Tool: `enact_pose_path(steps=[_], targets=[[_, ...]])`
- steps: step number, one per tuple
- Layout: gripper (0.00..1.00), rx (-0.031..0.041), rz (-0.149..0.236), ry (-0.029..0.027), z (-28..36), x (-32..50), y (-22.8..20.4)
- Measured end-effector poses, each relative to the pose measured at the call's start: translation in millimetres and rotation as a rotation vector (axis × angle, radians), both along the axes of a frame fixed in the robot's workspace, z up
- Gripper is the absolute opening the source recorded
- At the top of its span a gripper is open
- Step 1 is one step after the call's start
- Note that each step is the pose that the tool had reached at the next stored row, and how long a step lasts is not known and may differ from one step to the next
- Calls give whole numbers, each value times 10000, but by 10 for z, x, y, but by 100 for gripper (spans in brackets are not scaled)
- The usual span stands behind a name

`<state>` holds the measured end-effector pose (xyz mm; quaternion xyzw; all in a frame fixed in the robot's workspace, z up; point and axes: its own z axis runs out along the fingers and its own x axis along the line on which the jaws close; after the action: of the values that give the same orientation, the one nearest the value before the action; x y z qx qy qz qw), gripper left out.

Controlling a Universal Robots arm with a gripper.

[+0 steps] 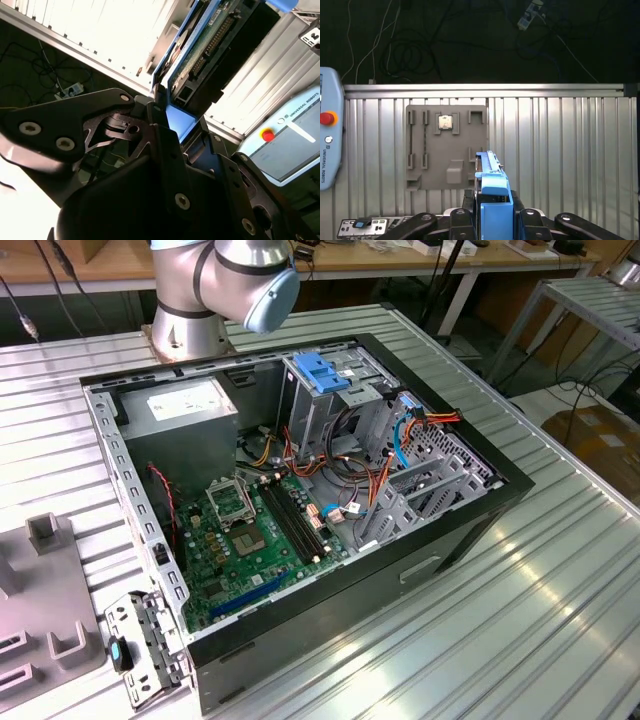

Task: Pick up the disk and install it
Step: 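Pick up the disk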

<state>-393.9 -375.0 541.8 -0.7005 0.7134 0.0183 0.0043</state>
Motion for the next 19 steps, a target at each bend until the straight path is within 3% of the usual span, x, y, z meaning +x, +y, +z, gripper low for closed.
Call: enact_pose_path(steps=[19], targets=[[37, 0, 0, 0, 0, 253, -4]])
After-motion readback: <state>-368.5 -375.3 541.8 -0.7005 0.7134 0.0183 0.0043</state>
